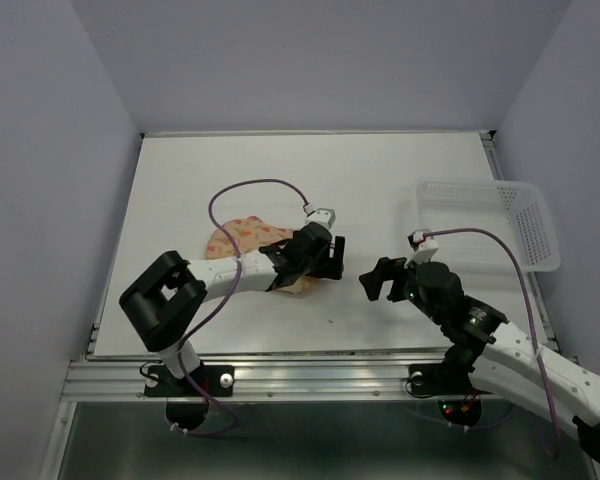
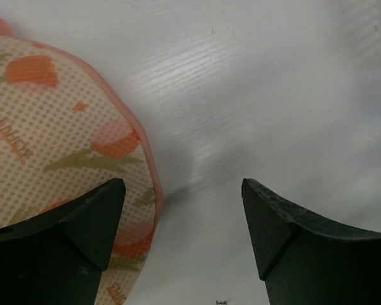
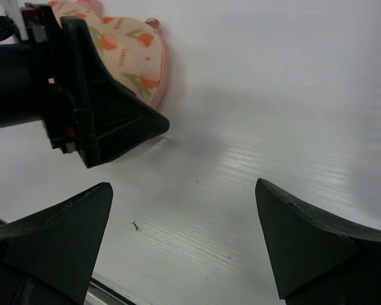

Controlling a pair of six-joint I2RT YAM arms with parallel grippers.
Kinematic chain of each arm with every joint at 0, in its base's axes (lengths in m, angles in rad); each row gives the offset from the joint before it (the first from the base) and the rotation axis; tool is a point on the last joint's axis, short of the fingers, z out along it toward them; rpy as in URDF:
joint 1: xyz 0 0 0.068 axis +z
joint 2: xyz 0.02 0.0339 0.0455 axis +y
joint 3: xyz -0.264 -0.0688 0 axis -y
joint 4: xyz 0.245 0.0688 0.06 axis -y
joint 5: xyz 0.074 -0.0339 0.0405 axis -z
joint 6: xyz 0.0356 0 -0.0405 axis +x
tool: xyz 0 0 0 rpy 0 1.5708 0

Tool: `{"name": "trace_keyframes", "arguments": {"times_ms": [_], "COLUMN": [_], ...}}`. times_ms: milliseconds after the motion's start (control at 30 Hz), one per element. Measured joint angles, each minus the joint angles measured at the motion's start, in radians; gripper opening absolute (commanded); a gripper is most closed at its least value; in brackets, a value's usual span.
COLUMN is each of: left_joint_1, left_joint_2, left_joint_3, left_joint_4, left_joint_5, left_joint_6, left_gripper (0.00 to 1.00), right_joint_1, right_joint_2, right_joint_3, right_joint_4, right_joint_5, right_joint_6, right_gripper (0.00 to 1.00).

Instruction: Unzip the laundry bag and remove the bra

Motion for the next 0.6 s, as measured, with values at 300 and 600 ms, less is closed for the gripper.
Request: {"name": "trace_keyframes", "arguments": {"times_ms": [300,600], "left_joint_1": [0.007,0.008], "left_joint_2": [-0.34,-0.637], "left_joint_3": [-0.084,-0.373], "left_joint_4": [-0.097,-0.1], "left_joint_5": [-0.129,-0.233], "left_joint_6": [-0.105,-0.385], "left_gripper": [0.92,0.92], "right_joint_1": [0.0,0.0], "right_joint_2": [-0.113,-0.072], "right_joint_3": [-0.023,-0.032], "right_joint_4": [0.0,0.046], "right_joint_5": [-0.006,-0.06], "right_joint_6": [-0.002,-0.002], "right_gripper": [1.0,1.0]}}
